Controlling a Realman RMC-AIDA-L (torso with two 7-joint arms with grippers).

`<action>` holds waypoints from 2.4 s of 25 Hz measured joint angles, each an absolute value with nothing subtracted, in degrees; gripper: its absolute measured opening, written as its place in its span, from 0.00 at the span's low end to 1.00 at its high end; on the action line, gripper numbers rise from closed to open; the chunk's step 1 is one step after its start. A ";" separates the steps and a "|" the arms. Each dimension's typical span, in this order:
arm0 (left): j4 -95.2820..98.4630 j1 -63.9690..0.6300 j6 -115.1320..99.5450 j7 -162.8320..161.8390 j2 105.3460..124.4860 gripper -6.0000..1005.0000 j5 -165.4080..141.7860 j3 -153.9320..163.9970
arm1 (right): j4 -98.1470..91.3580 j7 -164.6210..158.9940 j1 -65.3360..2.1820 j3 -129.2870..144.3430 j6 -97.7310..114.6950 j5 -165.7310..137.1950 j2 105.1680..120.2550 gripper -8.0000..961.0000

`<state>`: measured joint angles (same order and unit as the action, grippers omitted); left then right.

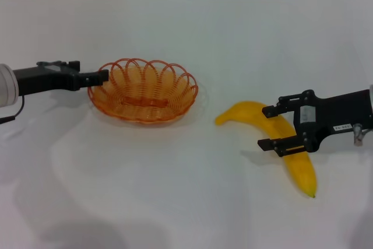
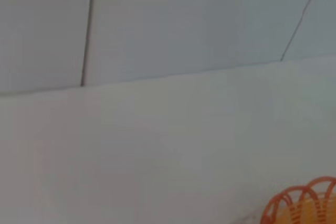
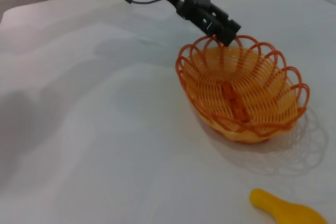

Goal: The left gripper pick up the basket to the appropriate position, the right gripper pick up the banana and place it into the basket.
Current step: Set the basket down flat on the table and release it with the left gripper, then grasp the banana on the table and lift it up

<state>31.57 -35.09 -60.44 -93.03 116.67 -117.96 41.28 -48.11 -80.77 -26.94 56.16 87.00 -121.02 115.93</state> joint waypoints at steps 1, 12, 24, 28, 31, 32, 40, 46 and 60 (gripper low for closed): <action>31.58 -34.97 -60.43 -92.01 116.67 0.89 -117.31 41.28 | -47.96 -80.77 -26.99 56.16 87.01 -121.02 115.93 0.78; 31.23 -32.11 -62.59 -76.53 117.12 0.90 -108.45 42.00 | -47.81 -81.02 -27.00 55.75 87.01 -120.79 115.93 0.78; 31.50 -26.11 -71.67 -62.99 116.85 0.90 -103.10 41.76 | -47.81 -81.12 -26.87 55.54 87.01 -120.67 115.93 0.78; 31.65 -23.76 -74.87 -58.87 116.69 0.90 -102.22 41.21 | -47.81 -81.13 -26.89 55.54 87.01 -120.61 115.93 0.78; 31.71 -22.43 -76.91 -57.14 116.55 0.90 -102.19 41.17 | -47.81 -81.13 -26.89 55.54 87.01 -120.54 115.93 0.78; 31.75 -22.04 -77.55 -56.69 116.52 0.90 -102.21 41.16 | -47.81 -81.13 -26.89 55.54 87.01 -120.52 115.93 0.78; 32.31 -18.38 -82.69 -54.99 116.33 0.90 -102.97 41.69 | -48.47 -81.09 -26.83 55.54 87.01 -120.42 116.45 0.78; 32.35 -16.97 -83.32 -55.03 116.32 0.90 -104.35 41.54 | -52.96 -81.12 -24.37 58.29 83.66 -117.80 117.22 0.78; 32.35 -17.39 -83.32 -55.20 116.37 0.90 -104.42 41.75 | -71.58 -103.62 -19.55 80.41 70.63 -120.97 117.00 0.78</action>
